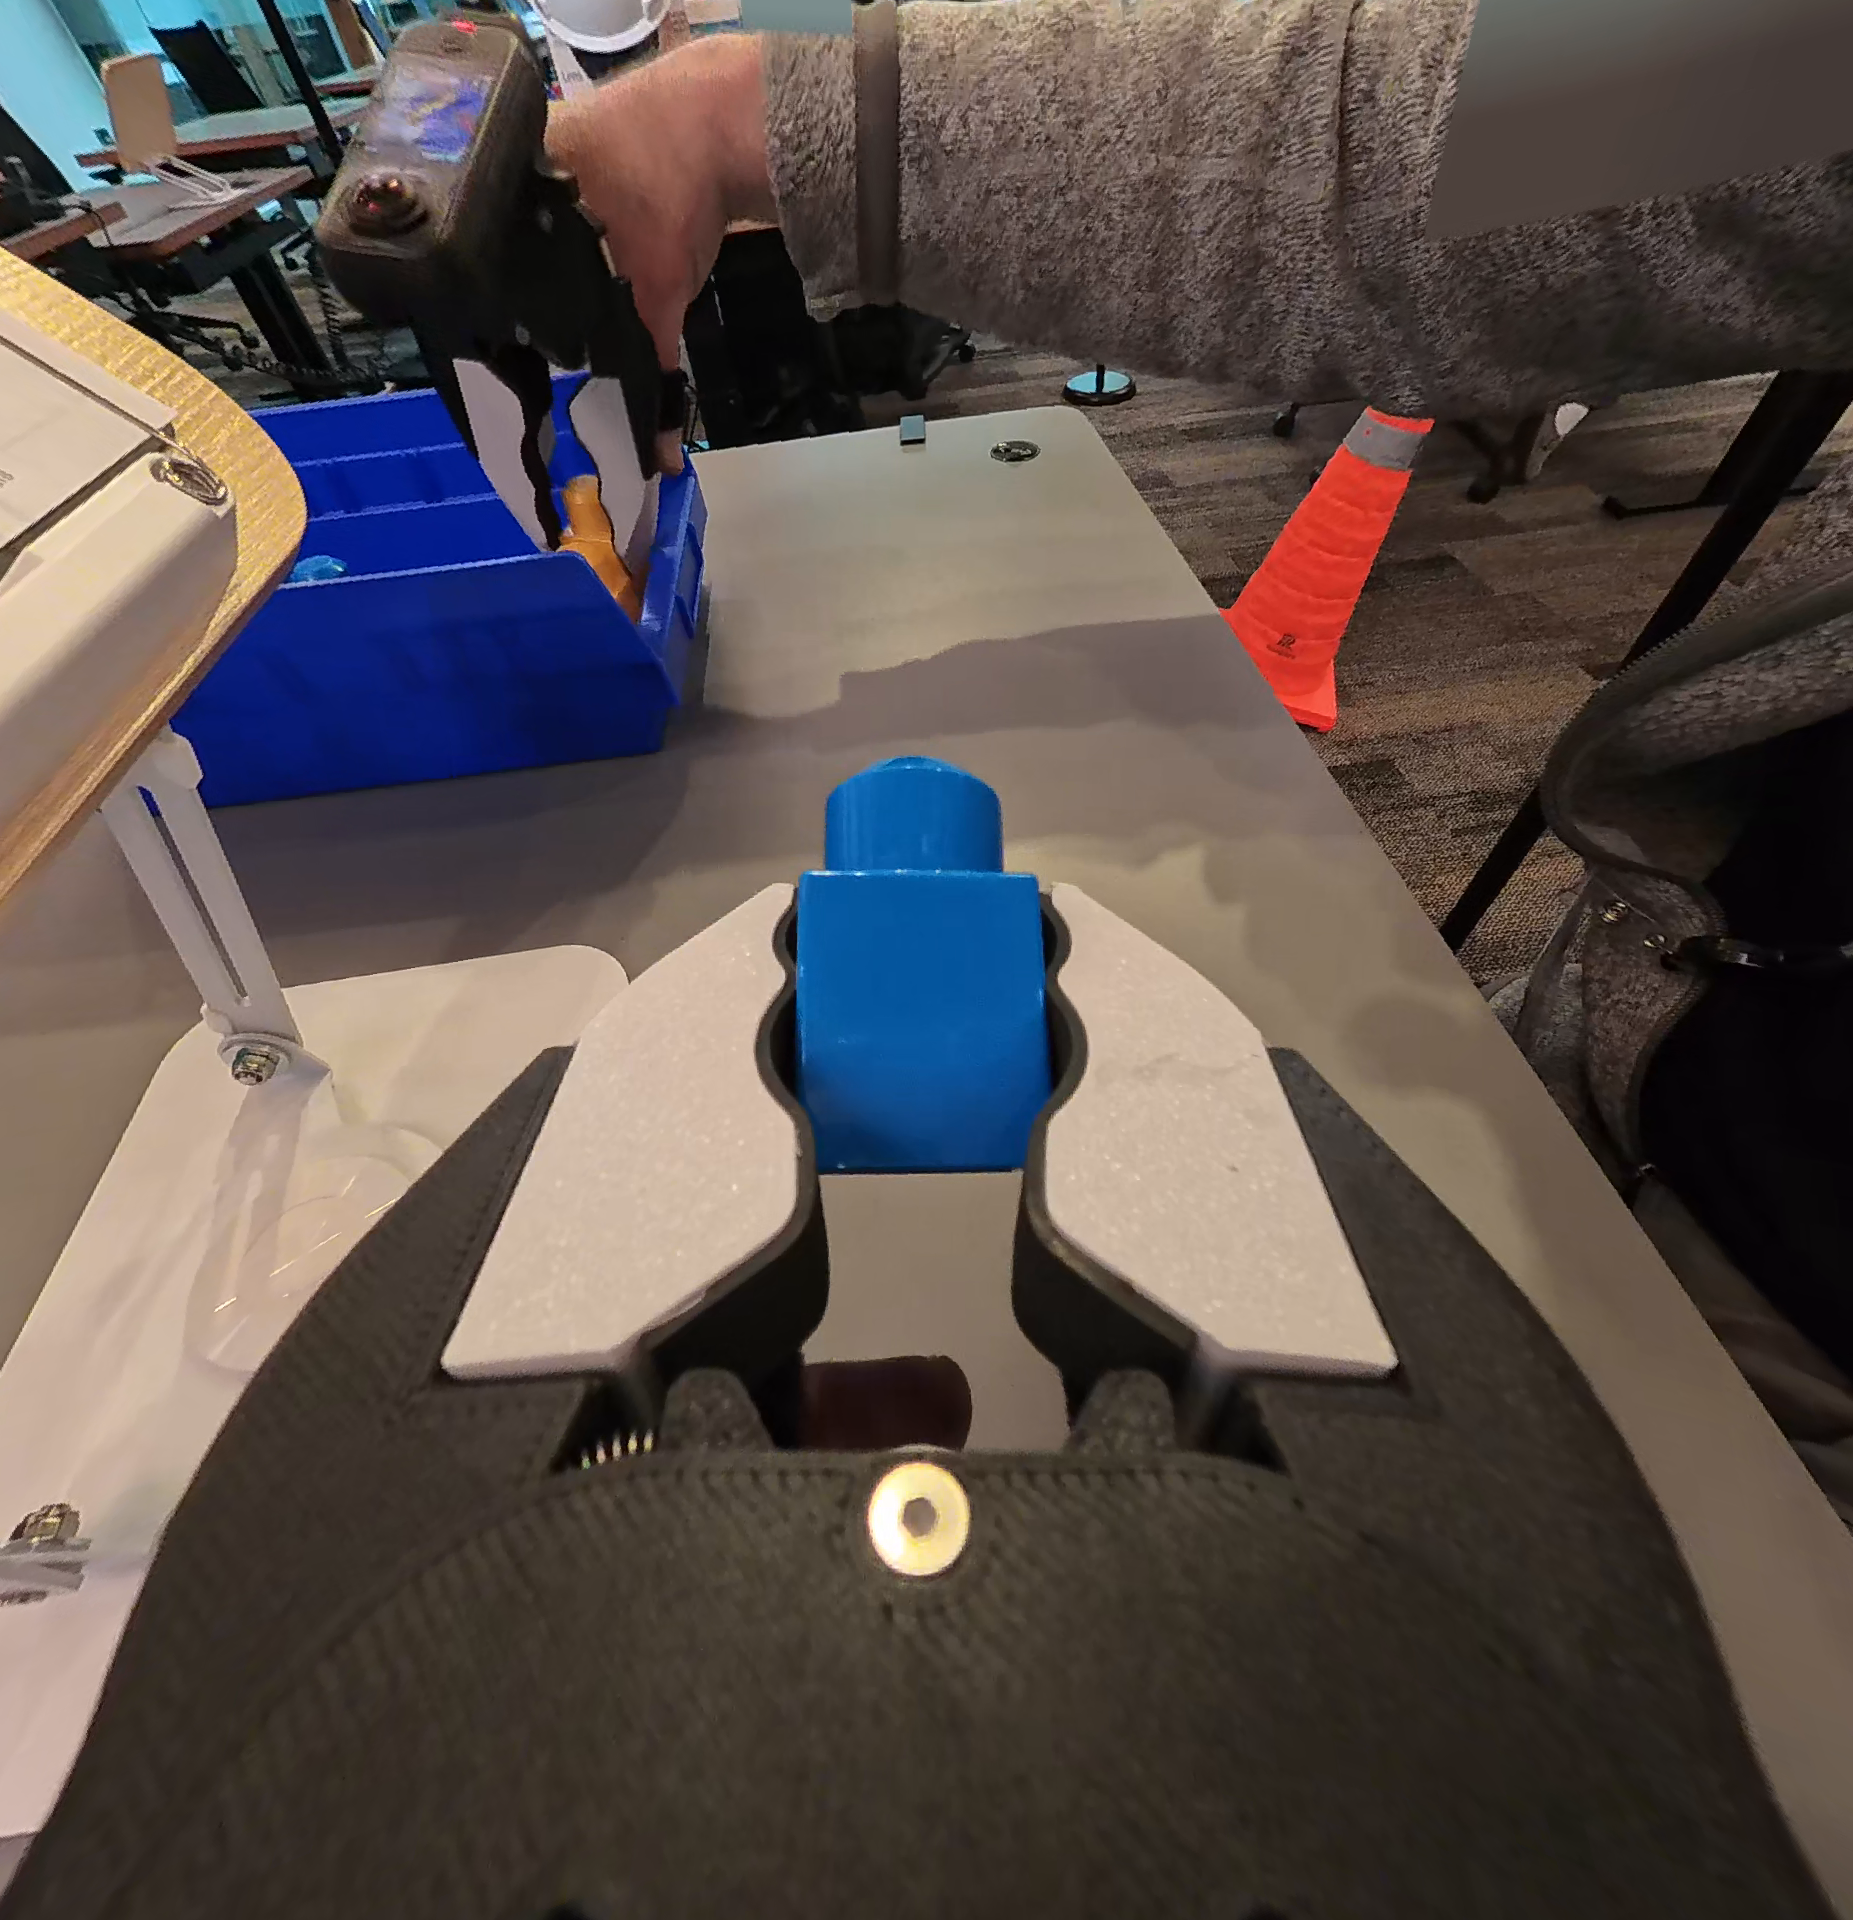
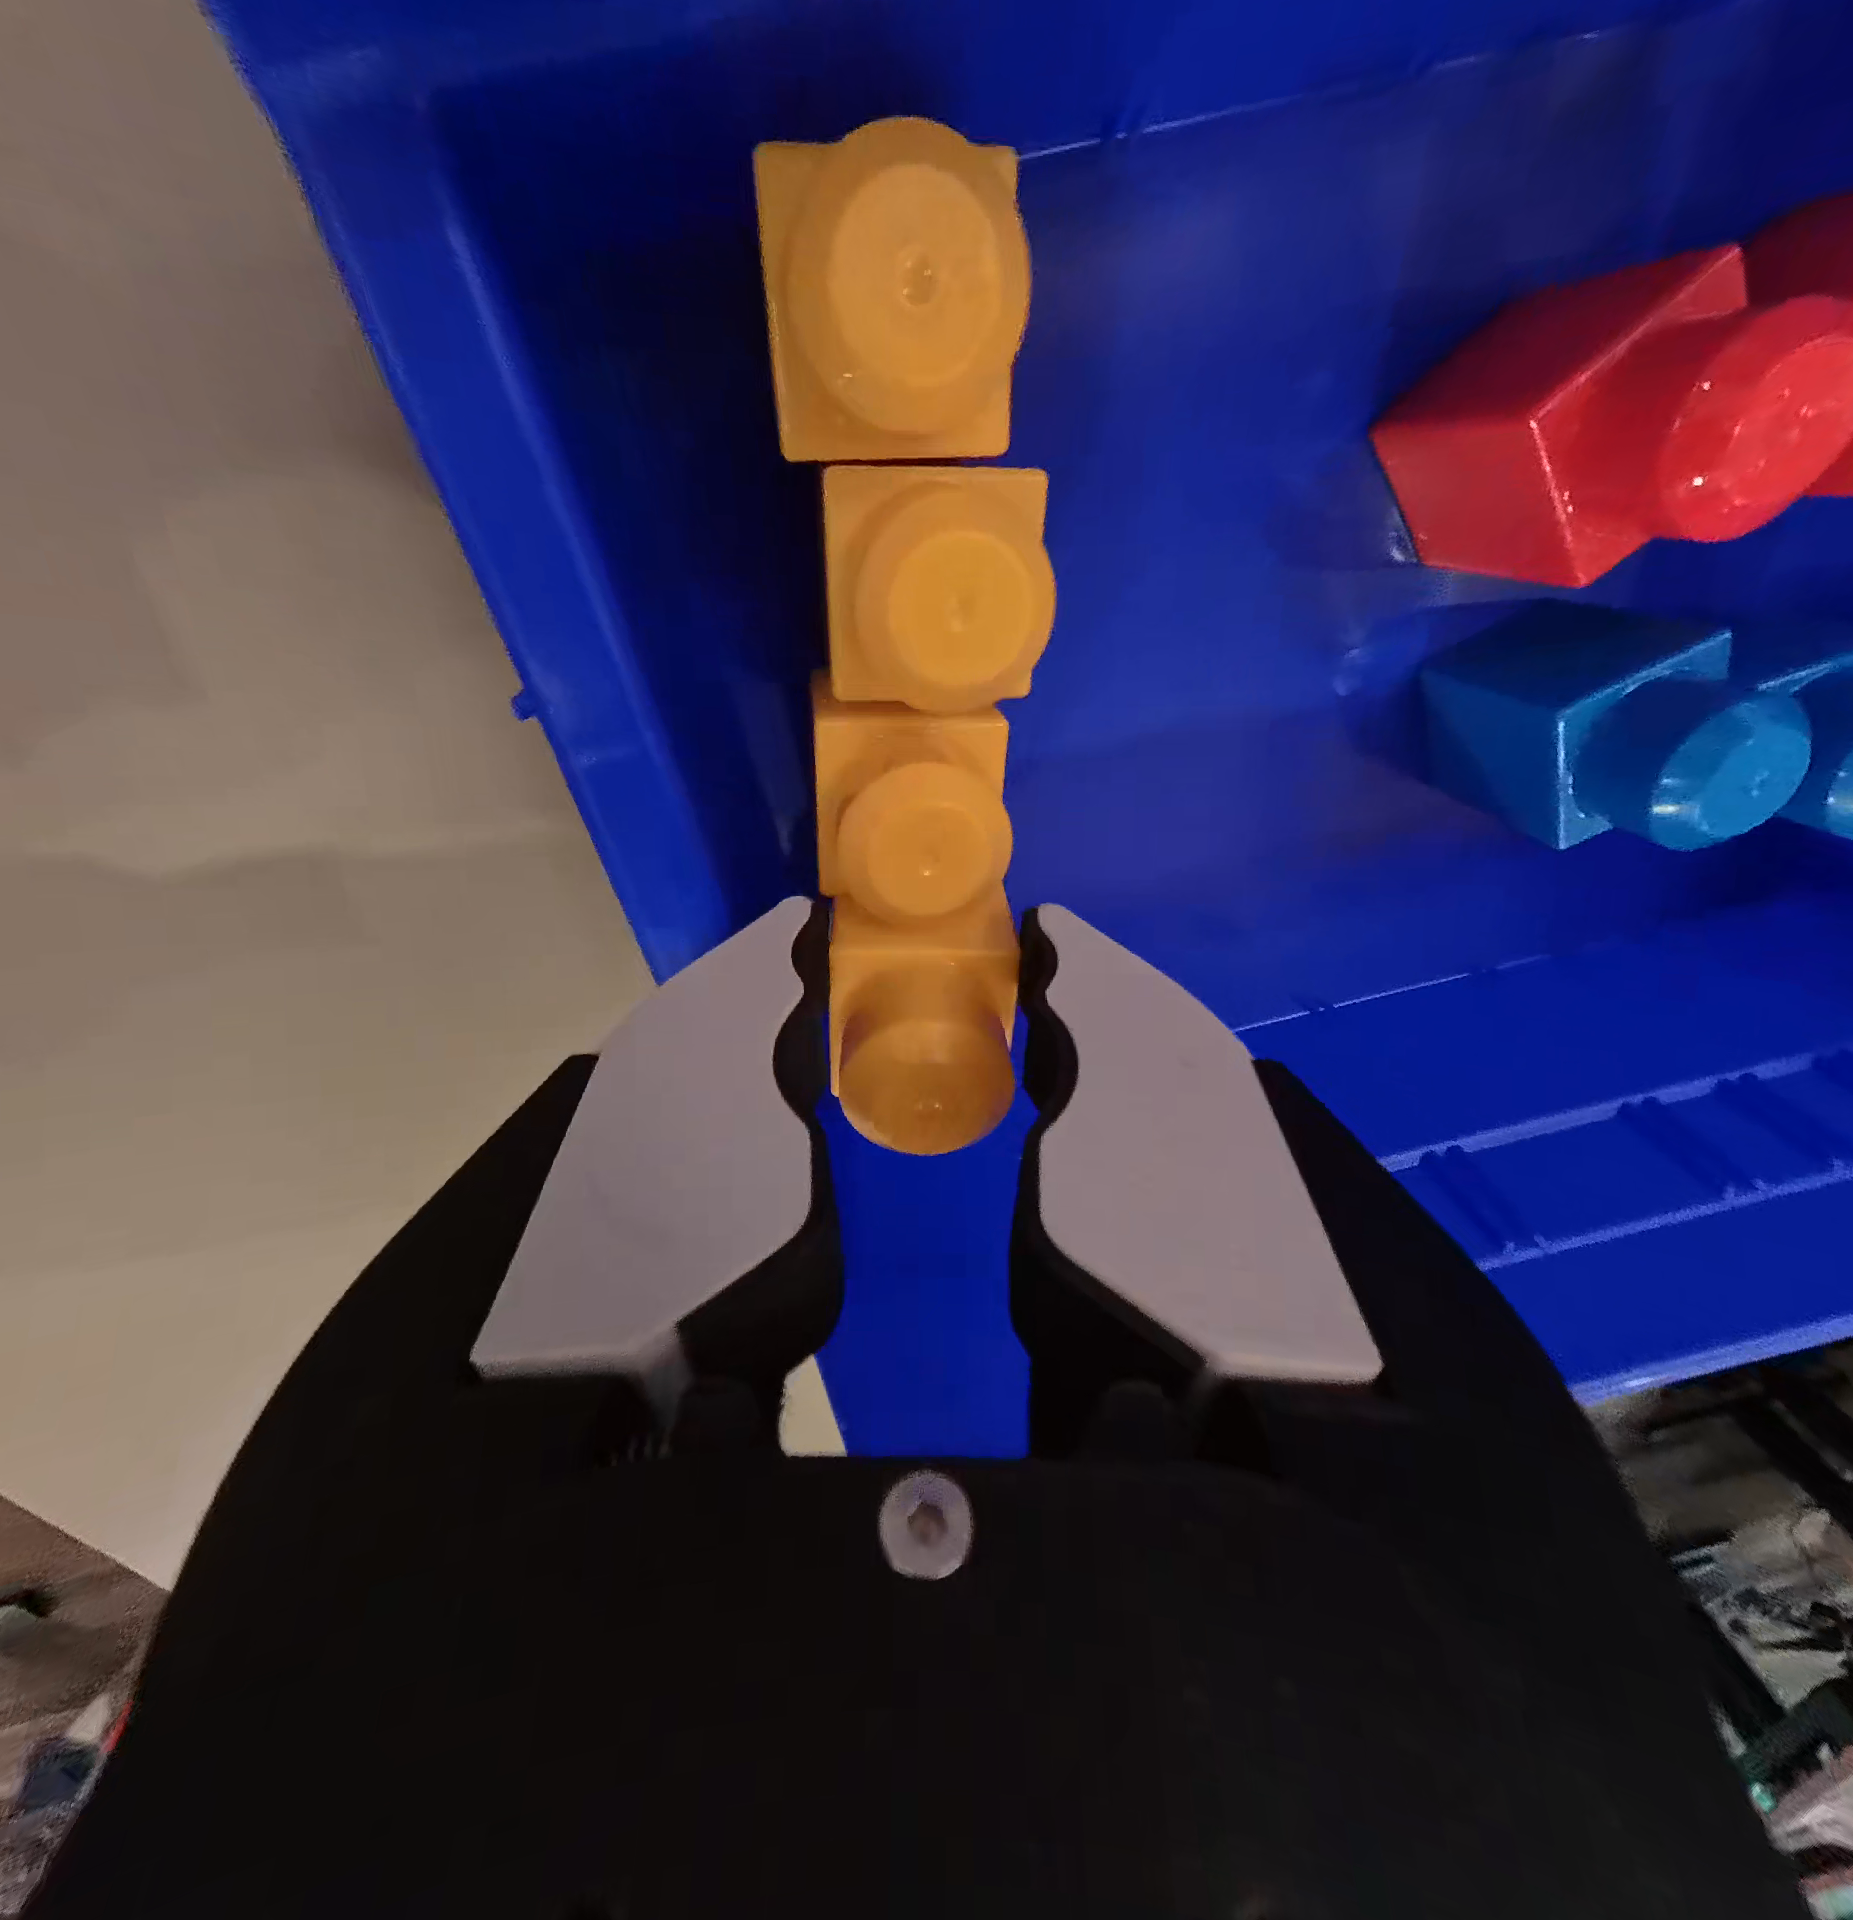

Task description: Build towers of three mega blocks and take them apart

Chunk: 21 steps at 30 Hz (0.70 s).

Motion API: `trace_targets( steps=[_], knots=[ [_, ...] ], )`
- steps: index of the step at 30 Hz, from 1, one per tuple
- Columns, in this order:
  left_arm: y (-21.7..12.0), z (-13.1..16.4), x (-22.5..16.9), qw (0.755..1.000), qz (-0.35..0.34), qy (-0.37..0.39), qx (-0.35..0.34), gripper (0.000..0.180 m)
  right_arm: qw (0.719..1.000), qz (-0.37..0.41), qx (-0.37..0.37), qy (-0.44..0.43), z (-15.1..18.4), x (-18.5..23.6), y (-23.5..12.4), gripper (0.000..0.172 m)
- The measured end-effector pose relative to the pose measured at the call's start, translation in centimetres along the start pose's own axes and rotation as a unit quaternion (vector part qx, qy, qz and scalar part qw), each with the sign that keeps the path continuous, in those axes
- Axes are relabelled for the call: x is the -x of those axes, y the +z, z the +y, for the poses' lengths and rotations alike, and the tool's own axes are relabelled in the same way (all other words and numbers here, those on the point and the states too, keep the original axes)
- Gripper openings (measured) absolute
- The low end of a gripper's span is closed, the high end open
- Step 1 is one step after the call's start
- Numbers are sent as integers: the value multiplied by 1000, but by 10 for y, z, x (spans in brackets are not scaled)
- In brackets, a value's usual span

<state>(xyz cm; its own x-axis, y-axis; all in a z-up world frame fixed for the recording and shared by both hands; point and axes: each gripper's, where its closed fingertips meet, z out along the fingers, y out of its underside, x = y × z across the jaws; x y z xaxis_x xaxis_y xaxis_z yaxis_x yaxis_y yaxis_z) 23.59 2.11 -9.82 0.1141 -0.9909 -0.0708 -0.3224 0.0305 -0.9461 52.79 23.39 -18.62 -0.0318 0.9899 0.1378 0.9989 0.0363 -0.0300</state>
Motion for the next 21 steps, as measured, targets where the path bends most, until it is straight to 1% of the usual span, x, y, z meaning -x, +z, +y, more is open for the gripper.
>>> trace_targets(
  steps=[2,3,4,5,6,9,10,11,12,14,16,17,19,21],
  knots=[
    [0,0,0,1000,1,-1,0,41,1000,6,17,6,3,-2,1,38],
    [0,0,0,1000,1,-1,0,41,1000,9,11,7,1,-2,-1,42],
    [0,0,0,1000,0,-1,0,41,1000,16,2,11,-1,-5,-5,50],
    [0,0,0,1000,0,-1,0,41,999,30,-3,16,-2,-8,-9,61],
    [0,0,0,1000,0,-2,0,41,999,39,-11,18,-3,-10,-14,64],
    [0,-1,2,1000,-6,0,-5,41,996,83,-24,25,-6,-13,-37,65],
    [-1,-2,3,1000,-12,1,-6,41,994,97,-49,26,-15,-10,-49,60],
    [-1,-3,5,1000,-20,5,-7,41,991,103,-80,34,-27,-4,-62,56],
    [-2,-4,7,999,-30,9,-6,41,987,104,-117,40,-42,5,-75,58],
    [-1,-6,10,999,-49,20,-4,41,972,98,-211,43,-85,29,-101,58],
    [-1,-8,13,997,-74,34,1,41,955,66,-285,42,-128,63,-117,58],
    [-1,-9,16,995,-90,45,5,41,946,52,-317,39,-151,80,-123,55],
    [-1,-7,22,987,-133,79,31,41,920,-3,-389,45,-195,115,-132,51],
    [0,-6,25,978,-166,116,53,41,885,-65,-457,59,-233,142,-139,47]
  ],
)
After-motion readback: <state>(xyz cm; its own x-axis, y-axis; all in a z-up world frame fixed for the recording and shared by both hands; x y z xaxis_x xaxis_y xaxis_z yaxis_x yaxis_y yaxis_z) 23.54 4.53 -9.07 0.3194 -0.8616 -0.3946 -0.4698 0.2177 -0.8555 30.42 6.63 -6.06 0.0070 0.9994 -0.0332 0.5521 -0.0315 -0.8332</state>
